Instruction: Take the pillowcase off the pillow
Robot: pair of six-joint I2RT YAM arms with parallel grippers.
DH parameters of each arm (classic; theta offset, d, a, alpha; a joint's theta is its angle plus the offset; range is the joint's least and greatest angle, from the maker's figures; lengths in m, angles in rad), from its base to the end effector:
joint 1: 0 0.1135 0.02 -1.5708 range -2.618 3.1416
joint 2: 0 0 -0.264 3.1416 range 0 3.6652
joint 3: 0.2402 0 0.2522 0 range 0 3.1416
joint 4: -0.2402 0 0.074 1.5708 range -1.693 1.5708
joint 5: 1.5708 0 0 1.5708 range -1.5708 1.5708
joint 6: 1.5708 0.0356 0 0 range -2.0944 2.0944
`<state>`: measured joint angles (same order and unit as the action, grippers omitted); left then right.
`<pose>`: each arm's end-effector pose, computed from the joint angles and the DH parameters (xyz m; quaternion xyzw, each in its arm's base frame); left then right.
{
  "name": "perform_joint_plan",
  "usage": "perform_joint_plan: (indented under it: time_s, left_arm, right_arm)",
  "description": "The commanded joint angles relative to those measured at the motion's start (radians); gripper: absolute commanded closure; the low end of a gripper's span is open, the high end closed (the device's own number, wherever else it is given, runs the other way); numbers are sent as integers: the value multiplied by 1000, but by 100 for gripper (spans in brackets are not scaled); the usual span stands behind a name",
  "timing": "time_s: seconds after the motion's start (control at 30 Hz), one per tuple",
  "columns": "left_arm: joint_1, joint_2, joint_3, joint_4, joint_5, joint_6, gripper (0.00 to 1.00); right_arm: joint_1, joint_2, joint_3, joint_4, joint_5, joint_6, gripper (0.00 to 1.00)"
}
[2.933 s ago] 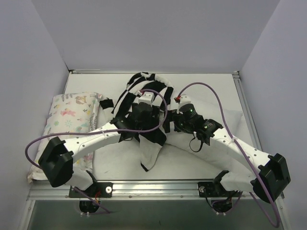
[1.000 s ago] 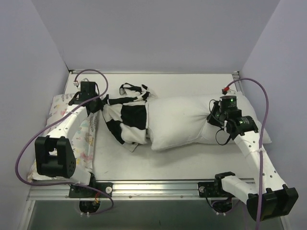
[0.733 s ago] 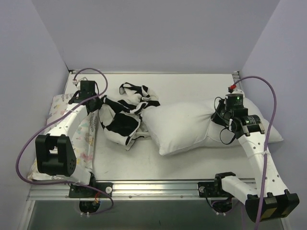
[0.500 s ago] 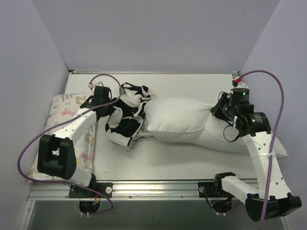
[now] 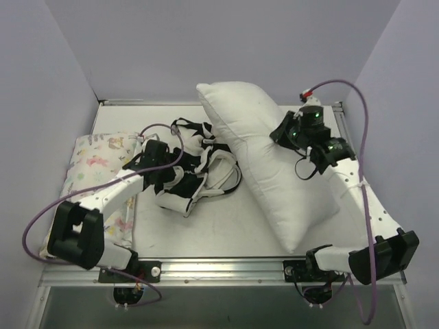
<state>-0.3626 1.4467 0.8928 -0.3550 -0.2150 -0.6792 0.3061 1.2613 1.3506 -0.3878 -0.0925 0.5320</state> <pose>0.2776 -0.0972 0.2118 -0.1826 0.9230 -0.0728 0.3307 0.2687 0.0884 0.4144 0.0633 0.8015 0.2754 0.5270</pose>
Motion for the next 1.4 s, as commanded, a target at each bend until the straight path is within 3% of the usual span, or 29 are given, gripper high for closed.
perform_joint_plan:
  time_s: [0.0, 0.1, 0.13, 0.17, 0.27, 0.47, 0.8, 1.03, 1.37]
  left_arm:
    - [-22, -127, -6, 39, 40, -13, 52]
    - [-39, -213, 11, -4, 58, 20, 30]
    - [-44, -254, 18, -19, 63, 29, 28]
    - [-45, -278, 23, -47, 66, 50, 26]
    - [-47, -362, 44, -82, 83, 95, 20]
    - [-81, -456, 80, -153, 141, 150, 18]
    - [-331, -565, 89, -231, -15, 179, 18]
    - [-364, -614, 81, -242, -7, 219, 18]
    - [-401, -635, 80, -262, -32, 240, 18]
  right_arm:
    - [30, 38, -132, 280, -71, 20, 100]
    - [59, 92, -238, 362, -148, 20, 96]
    - [77, 92, -254, 371, -144, 10, 87]
    - [94, 78, -269, 368, -135, 0, 62]
    - [137, 44, -243, 310, -101, -53, 28]
    - [139, -83, -212, 182, -98, -60, 7]
    - [139, -448, -395, 52, 17, 11, 0]
    - [137, -640, -508, -78, 132, -26, 0]
    - [137, -662, -518, -89, 134, -32, 0]
